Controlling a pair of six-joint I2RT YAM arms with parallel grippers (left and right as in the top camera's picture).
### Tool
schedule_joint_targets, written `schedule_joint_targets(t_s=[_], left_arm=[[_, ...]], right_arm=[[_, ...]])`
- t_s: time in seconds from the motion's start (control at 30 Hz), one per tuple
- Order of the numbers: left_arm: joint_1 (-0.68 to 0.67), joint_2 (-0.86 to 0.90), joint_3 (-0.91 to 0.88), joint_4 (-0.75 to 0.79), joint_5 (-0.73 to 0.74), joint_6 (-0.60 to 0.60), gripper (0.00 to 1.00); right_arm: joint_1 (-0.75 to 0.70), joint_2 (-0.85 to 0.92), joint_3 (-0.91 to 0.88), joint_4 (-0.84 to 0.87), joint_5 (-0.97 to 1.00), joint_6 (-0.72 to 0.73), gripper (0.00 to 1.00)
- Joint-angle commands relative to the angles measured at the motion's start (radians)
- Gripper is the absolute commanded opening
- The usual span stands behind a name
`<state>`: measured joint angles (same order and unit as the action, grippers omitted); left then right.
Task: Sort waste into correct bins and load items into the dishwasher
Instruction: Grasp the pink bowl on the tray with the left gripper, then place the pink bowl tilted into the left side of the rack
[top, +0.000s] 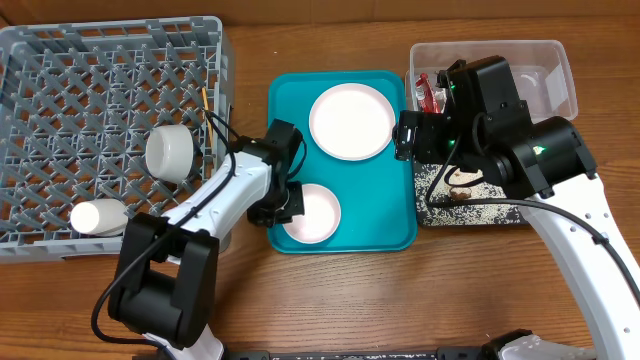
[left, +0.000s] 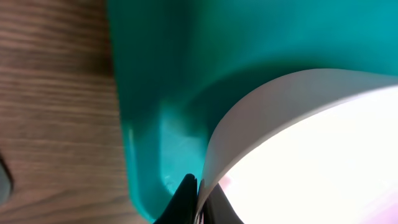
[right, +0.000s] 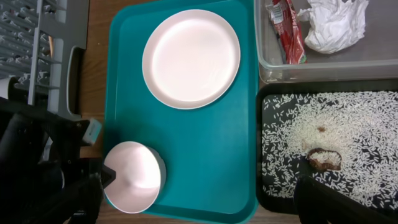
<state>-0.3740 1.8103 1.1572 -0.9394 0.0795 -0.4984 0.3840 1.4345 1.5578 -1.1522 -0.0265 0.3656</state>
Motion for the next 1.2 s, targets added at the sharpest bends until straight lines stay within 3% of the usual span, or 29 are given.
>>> schedule_joint_targets(t_s=[0.0,0.2,0.4,0.57,0.77,1.03,1.17], left_arm=[[-0.014,-0.005,0.011,0.007,-0.010,0.019,0.04],[0.016,-0.123,0.183,-0.132,-0.171,0.013,0.04],[0.107,-0.297,0.386,-0.270,-0.499,-0.031,0.04],[0.196,-0.388,0.399,-0.275,-0.880,-0.032,0.04],[0.313,-0.338,0.368,-0.275,-1.199,0.027,0.04],[0.445,-0.170,0.356,-0.263,-1.410,0.027,0.04],[0.500,-0.105,0.356,-0.197,-1.430,0.027,0.04]], right_arm=[[-0.004,-0.002,0.013,0.005,-0.002,0.002,1.00],[-0.004,-0.002,0.013,0.004,-0.002,0.002,1.00],[-0.004,-0.002,0.013,0.002,-0.002,0.002,1.00],[-0.004,-0.002,0.013,0.002,-0.002,0.002,1.00],[-0.004,-0.002,0.013,0.003,-0.002,0.002,1.00],[-0.004,-0.002,0.013,-0.002,-0.002,0.002,1.00],[-0.004,-0.002,0.013,-0.003,-0.002,0.002,1.00]])
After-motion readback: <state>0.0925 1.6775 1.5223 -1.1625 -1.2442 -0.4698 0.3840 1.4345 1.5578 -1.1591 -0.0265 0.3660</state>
